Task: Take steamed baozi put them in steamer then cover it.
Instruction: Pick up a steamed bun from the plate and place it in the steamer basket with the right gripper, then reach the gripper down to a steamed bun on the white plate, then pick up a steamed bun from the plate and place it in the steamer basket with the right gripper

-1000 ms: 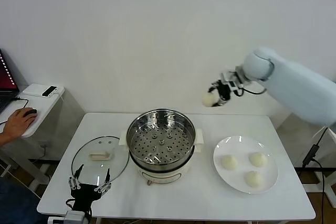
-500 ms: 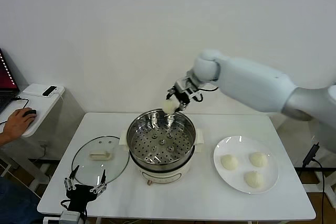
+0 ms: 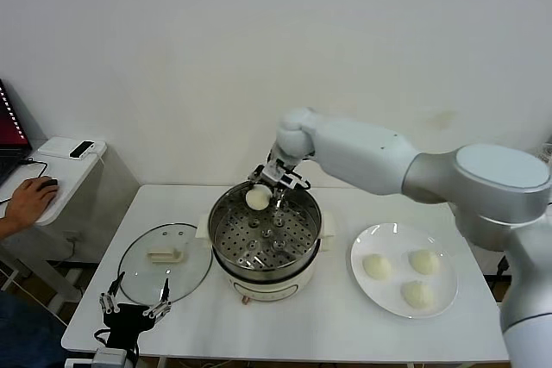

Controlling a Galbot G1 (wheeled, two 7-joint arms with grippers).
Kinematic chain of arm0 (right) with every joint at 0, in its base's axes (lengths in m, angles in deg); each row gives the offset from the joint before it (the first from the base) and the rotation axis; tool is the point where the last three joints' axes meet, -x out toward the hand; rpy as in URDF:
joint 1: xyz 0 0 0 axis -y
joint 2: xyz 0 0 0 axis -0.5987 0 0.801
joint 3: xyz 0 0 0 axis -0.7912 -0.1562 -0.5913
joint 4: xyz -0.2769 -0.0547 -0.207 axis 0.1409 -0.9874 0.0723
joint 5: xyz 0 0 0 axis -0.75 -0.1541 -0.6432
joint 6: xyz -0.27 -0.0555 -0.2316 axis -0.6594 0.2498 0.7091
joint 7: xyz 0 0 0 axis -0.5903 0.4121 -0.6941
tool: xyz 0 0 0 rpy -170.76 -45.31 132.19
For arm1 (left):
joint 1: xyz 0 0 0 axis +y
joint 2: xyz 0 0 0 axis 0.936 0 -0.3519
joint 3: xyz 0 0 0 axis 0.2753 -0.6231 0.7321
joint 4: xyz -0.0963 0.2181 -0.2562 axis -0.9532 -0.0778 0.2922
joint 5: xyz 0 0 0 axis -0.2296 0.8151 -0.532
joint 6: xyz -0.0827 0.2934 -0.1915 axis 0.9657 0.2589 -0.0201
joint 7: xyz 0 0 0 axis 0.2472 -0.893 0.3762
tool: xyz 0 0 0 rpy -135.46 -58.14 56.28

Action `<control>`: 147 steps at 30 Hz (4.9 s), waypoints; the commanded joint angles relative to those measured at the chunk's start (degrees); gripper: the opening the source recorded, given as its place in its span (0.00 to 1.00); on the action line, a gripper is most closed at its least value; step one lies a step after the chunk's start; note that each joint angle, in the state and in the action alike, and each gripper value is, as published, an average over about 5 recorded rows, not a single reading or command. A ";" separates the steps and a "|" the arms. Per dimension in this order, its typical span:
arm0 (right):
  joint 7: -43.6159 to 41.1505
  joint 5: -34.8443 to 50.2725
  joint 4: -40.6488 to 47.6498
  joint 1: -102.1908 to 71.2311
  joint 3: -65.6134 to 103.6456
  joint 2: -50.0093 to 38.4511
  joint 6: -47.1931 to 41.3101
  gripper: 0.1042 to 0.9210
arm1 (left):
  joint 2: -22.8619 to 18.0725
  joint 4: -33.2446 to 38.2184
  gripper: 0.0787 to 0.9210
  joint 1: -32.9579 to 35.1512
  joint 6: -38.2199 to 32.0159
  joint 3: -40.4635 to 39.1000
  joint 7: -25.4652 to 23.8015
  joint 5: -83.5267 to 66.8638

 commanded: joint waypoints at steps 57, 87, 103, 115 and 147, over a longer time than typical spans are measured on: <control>-7.96 9.50 -41.17 -4.54 3.64 -56.42 -41.21 0.88 | 5.20 0.85 0.88 -2.45 1.29 -0.41 -0.73 -1.16; -4.03 0.65 -26.19 -29.33 19.72 -41.66 -39.94 0.88 | 3.38 -0.93 0.88 -2.58 1.55 0.68 -0.79 -0.68; -3.57 0.04 -23.66 -29.87 20.41 -39.05 -41.00 0.78 | 3.04 -0.89 0.88 -2.61 1.52 0.97 -0.80 -0.68; -9.35 1.90 -27.84 -21.90 18.91 -43.71 -40.66 0.62 | 3.21 -0.34 0.88 -2.55 1.57 0.93 -0.80 -0.68; 1.65 33.83 -24.00 6.66 5.35 -10.04 -54.88 0.65 | 4.25 0.12 0.88 -3.44 1.97 0.78 -1.00 -1.24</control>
